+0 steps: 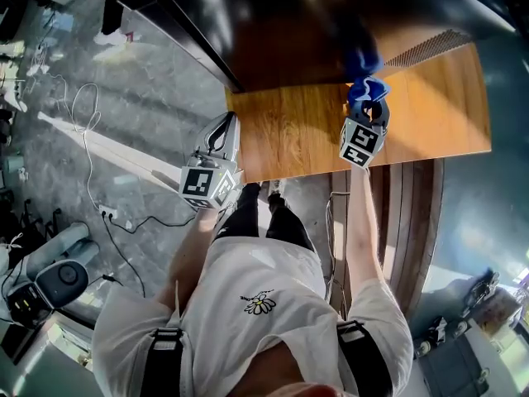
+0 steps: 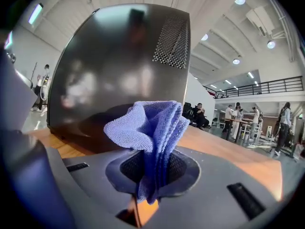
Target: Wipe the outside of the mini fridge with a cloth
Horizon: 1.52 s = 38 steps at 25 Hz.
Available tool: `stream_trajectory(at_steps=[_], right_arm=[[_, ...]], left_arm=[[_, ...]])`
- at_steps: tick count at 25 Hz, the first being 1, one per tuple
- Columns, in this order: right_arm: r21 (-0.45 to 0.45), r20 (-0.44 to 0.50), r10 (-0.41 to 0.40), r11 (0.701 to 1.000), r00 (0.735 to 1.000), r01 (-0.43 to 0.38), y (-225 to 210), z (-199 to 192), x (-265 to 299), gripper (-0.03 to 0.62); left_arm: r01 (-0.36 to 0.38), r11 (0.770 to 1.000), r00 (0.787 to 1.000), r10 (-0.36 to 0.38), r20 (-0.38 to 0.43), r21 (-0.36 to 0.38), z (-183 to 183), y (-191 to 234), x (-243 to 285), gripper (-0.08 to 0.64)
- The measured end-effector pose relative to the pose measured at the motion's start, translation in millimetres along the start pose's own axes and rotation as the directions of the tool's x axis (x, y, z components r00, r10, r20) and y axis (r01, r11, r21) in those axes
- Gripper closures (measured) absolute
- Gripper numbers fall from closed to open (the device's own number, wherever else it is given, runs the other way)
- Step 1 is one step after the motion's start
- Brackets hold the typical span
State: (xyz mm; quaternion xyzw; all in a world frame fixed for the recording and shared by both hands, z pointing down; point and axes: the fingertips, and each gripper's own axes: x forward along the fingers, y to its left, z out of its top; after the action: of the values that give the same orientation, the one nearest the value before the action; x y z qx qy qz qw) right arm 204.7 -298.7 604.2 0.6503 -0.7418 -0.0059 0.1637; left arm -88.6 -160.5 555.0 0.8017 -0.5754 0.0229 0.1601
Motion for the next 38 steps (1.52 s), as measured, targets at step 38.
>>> stream_trajectory(at_steps=[38], right_arm=[[0.278, 0.193, 0.203, 0.927, 0.960, -0.252, 82.9, 214.1, -185.7, 0.521]], left_arm=[[0.092, 0.990, 0.954, -0.119, 0.275, 0.110, 168.5, -63.8, -49.2, 0.555]])
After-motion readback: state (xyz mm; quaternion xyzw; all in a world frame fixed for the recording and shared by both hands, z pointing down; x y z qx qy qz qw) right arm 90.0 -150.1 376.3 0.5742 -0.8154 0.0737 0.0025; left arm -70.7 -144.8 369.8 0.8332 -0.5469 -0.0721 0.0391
